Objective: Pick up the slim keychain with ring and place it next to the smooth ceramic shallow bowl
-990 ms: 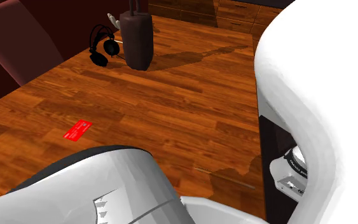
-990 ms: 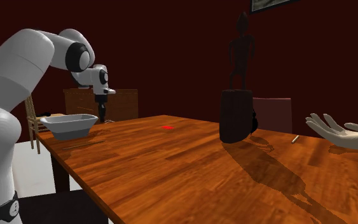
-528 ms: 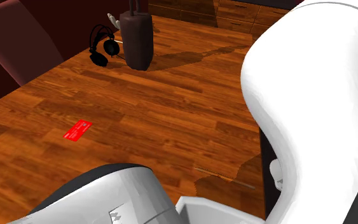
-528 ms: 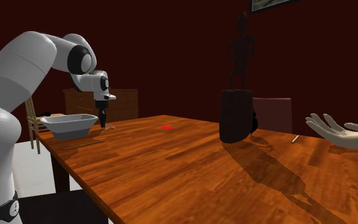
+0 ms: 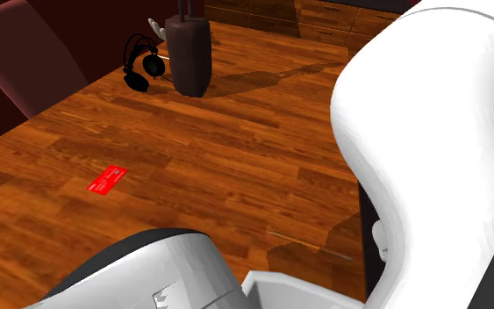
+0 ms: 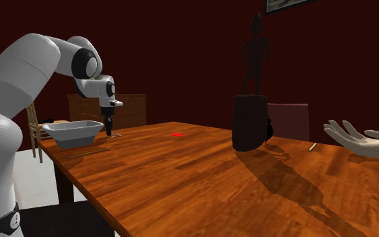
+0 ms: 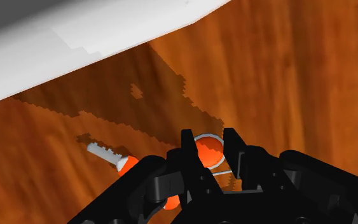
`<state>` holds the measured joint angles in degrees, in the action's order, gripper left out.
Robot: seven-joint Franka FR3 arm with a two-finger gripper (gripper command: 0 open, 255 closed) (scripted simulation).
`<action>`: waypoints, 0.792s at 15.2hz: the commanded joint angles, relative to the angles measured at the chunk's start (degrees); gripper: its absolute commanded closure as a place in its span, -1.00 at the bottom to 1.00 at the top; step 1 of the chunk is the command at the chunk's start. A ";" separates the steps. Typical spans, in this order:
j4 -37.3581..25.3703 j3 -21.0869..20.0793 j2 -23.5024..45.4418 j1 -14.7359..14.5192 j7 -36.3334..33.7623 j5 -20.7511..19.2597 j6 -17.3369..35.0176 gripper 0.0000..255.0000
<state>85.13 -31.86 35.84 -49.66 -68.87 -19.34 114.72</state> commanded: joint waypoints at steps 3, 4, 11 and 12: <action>0.00 0.00 0.00 0.00 0.00 0.00 0.00 -1.00; 0.00 0.00 0.00 0.00 0.00 0.00 0.00 -1.00; -4.01 -0.91 -2.23 0.02 0.98 1.43 -5.92 -1.00; -4.00 -0.91 -2.24 0.03 0.98 1.43 -5.92 -1.00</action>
<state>81.57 -32.76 33.55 -49.54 -67.92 -17.94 109.25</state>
